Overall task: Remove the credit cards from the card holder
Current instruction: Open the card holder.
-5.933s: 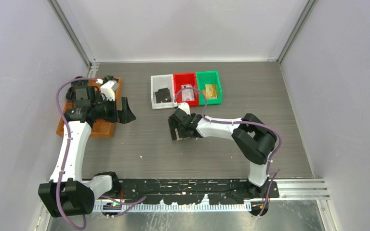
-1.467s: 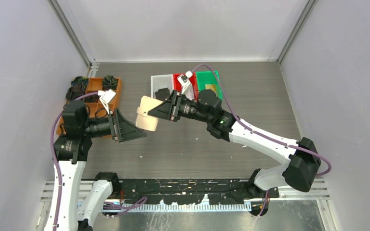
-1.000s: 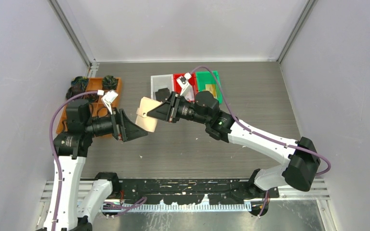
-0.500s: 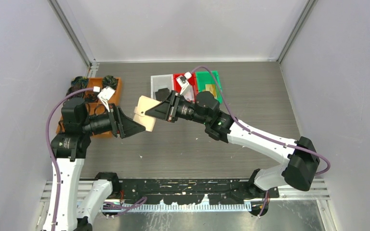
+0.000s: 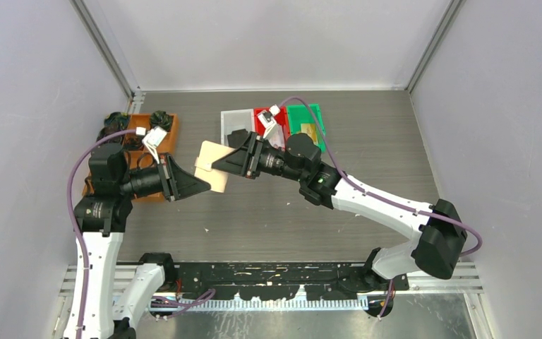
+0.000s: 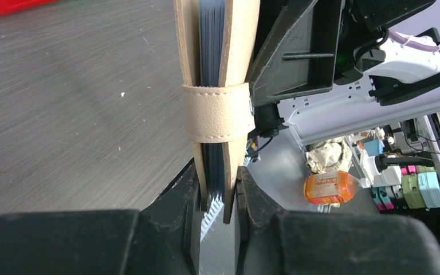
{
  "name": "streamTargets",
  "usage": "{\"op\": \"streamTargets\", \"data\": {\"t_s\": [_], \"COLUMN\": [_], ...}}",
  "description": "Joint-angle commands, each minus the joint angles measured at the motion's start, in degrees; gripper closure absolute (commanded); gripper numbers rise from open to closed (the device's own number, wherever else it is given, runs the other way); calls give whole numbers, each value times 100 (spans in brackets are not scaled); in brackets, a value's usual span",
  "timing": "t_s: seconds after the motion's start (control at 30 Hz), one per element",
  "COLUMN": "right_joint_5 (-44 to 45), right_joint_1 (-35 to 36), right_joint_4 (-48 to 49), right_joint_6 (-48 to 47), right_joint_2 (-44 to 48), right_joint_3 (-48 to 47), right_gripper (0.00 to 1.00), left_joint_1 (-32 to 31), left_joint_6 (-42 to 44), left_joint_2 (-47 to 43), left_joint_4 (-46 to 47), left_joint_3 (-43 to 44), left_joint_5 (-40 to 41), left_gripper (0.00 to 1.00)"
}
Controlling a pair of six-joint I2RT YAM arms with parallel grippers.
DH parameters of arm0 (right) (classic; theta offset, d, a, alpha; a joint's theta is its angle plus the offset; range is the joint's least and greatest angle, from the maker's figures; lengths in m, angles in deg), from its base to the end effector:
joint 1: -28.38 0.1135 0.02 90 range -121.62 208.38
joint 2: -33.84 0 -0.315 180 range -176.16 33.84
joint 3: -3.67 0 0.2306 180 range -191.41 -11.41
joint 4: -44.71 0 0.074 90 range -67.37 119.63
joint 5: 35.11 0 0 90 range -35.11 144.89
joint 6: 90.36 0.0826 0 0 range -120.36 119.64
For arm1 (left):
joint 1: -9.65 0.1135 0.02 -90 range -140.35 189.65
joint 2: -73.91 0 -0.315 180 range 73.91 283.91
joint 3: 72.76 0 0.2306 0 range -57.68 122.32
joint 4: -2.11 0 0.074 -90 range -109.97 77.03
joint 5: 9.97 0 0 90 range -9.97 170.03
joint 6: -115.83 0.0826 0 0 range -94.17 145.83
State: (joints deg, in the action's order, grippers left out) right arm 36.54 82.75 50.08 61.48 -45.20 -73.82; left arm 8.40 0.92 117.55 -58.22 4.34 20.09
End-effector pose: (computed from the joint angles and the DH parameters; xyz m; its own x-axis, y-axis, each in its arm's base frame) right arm 0.1785 0.2937 0.4267 -0.8232 0.2879 -0.4894 -0.4847 0.0927 0.8698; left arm 0.0858 -0.0734 0.4059 -0.7395 -0.1949 -0.6443 0.5197 0.4431 -0.7305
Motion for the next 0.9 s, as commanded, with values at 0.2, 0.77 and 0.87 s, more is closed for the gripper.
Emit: {"op": "streamTargets", "data": {"t_s": [0.2, 0.77, 0.87], "right_joint_5": [-720, 289, 440], "right_joint_1": [30, 64, 62], "right_joint_4": [1153, 843, 893], "right_joint_6": [366, 271, 348], "right_joint_2": [349, 425, 289], "right_joint_3": [397, 568, 440], "right_gripper": [46, 51, 55], "left_joint_1": [-24, -21, -23], "left_joint_6": [-345, -1227, -1209], "left_joint_2": [-64, -213, -212], "left_joint_4": [399, 971, 978], "left_joint_3": [113, 36, 18], "left_joint_5": [-637, -1041, -1104], "left_gripper": [100, 100, 100]}}
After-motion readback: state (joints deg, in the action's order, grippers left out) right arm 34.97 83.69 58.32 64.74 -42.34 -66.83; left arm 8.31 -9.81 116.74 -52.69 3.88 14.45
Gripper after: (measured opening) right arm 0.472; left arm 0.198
